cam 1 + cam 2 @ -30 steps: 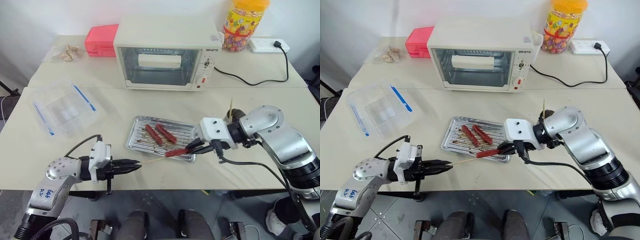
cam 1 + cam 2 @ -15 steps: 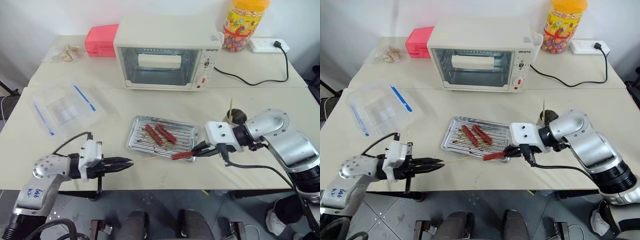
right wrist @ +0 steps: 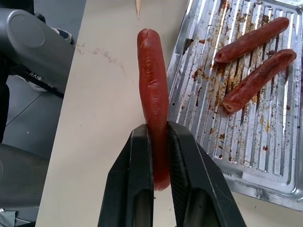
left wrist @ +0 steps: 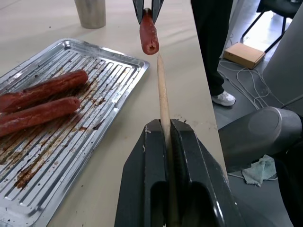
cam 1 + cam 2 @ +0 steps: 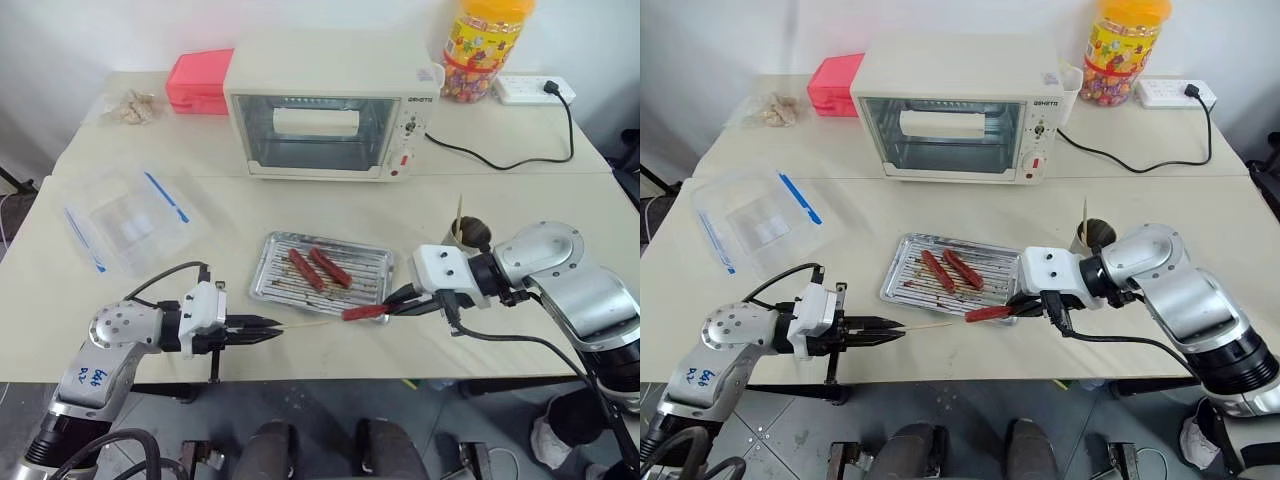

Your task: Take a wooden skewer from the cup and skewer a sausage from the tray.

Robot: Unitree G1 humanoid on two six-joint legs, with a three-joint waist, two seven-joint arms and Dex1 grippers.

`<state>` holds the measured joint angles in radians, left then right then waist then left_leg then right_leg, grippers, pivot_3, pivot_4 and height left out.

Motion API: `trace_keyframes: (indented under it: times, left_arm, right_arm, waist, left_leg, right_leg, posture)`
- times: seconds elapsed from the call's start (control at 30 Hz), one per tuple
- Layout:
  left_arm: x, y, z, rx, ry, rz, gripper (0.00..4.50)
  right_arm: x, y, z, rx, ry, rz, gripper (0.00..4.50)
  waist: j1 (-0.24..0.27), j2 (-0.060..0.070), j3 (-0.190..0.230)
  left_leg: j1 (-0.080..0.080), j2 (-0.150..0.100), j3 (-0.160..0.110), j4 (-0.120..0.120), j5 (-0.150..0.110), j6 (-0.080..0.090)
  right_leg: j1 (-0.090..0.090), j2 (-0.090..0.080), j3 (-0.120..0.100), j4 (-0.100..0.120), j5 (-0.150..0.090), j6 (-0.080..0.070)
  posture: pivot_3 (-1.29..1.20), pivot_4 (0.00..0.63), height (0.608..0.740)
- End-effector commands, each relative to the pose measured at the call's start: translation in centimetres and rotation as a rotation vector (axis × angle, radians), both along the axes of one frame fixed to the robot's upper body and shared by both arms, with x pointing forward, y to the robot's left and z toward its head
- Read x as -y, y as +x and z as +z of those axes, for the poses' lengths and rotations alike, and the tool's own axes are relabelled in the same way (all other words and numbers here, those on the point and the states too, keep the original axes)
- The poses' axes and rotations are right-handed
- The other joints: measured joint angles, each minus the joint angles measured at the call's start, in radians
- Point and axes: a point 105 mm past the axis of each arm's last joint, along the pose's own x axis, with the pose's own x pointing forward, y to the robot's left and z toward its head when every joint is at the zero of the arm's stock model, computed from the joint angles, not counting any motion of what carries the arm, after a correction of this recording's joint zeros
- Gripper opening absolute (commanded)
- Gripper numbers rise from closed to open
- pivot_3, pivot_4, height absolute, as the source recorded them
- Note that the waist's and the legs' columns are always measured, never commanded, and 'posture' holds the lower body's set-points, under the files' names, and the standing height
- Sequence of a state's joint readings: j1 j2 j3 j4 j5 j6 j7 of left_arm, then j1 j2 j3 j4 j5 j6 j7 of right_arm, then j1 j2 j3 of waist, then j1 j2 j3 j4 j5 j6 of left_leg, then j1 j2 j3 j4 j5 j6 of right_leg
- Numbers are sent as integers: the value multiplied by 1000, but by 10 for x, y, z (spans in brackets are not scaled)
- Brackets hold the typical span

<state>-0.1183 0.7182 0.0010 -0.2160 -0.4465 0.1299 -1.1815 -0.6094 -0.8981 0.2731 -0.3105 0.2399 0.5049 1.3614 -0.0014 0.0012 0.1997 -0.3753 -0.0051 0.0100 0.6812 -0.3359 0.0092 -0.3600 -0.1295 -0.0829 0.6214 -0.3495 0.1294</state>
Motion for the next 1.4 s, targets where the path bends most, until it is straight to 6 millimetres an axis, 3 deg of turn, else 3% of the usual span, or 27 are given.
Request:
trace_keyframes:
  times: [0.03,0.97,1.4]
  left_arm:
    - [2,2,2,13,-9,0,0]
    - [7,6,7,15,-49,17,0]
    - [13,7,8,14,-60,10,0]
  right_arm:
    - [-6,-1,14,51,29,20,246]
    - [4,0,7,28,-8,-12,246]
    - [-4,-1,6,21,4,10,246]
  waist:
    - [0,0,0]
    - [1,0,0]
    - [1,0,0]
  left_leg:
    - [0,0,0,0,0,0]
    - [0,0,0,0,0,0]
    - [0,0,0,0,0,0]
  right_leg:
    - [0,0,0,0,0,0]
    - [0,0,0,0,0,0]
    - [0,0,0,0,0,0]
  posture:
    - [0,150,740]
    - [0,150,740]
    - [0,150,740]
